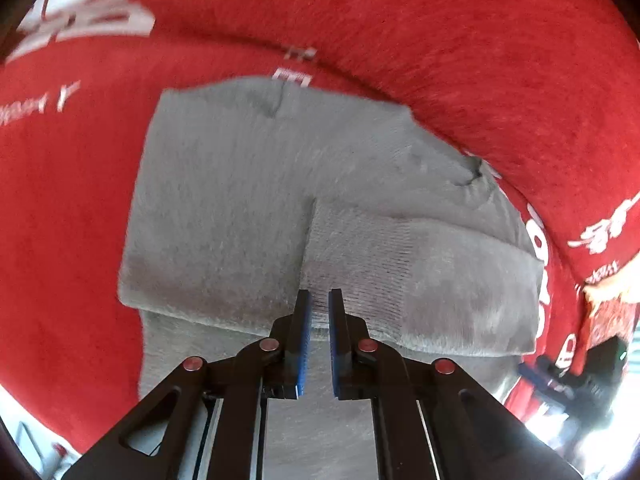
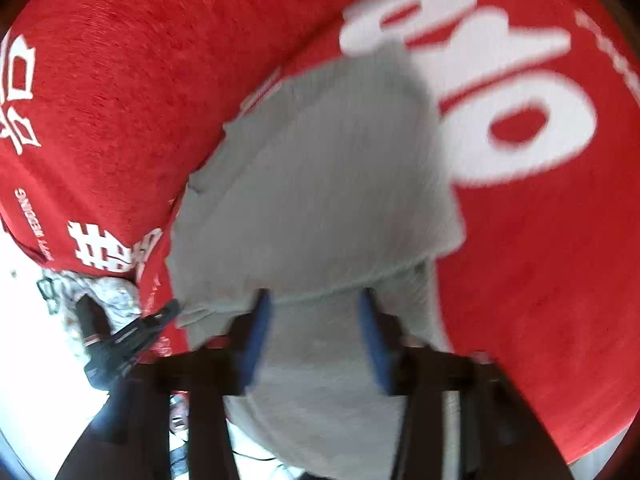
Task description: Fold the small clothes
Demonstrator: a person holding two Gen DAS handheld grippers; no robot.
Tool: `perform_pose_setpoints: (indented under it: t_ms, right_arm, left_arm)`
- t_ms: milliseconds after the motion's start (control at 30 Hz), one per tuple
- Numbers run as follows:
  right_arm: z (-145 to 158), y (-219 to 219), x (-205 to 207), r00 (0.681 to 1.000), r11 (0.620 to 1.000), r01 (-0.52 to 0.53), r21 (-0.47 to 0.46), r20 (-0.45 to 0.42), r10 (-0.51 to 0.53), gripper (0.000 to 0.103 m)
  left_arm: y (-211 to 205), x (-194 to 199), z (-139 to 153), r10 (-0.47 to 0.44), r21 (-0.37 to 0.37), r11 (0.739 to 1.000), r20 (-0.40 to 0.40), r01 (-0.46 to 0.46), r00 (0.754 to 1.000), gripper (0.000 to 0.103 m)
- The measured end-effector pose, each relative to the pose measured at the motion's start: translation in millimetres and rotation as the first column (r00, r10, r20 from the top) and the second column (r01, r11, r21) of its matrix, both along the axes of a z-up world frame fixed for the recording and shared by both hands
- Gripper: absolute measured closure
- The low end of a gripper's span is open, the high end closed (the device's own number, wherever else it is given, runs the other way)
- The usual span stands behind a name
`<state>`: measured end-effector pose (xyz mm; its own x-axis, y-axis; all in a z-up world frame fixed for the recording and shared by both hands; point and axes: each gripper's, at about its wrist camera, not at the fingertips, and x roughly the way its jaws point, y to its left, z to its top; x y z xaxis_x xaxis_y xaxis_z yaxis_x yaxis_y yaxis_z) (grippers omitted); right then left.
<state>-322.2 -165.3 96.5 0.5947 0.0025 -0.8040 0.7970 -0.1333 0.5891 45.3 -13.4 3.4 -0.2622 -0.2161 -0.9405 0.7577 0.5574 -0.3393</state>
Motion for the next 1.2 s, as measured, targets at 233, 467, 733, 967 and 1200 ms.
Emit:
perform_pose_setpoints:
  t_ms: [233,467,733,967,1200]
  right_arm:
    - [-33,5,-10,0.969,0.971,0.232,0.061,0.070,-0.236,0.077]
    - [-27,4,0,0.995,0.996,0.086,0.015,-0.059,-0.085,0.097]
    - [-24,10,-1,0.996,0.999,0.028,0.023,-0.080,-0.026,0.093]
    - [14,17,-9,0.983,0.992,0.001,-0.126,-0.180,-0.024,0.088]
    - [18,-6,-11,0.946,0.981,-0.061,-0.183,-0.325,-0.002,0.088]
  left_arm:
    - [8,8,-8,0.003,0.016,1.000,-0.006,-0.003,1.000,0.095]
    - [9,2,-11,-0.042,0.009,0.999,-0.026,0.042,0.999,0.095]
    - [25,-9,-10,-0.103,0.021,0.995,0.031,0.102,0.994,0.095]
    - [37,-3,13,-0.095,-0.001,0.995,0.069,0.095,0.993,0.095]
    - [1,-16,20,-0.132,-0.032,0.990,0.120,0.137,0.984,0.095]
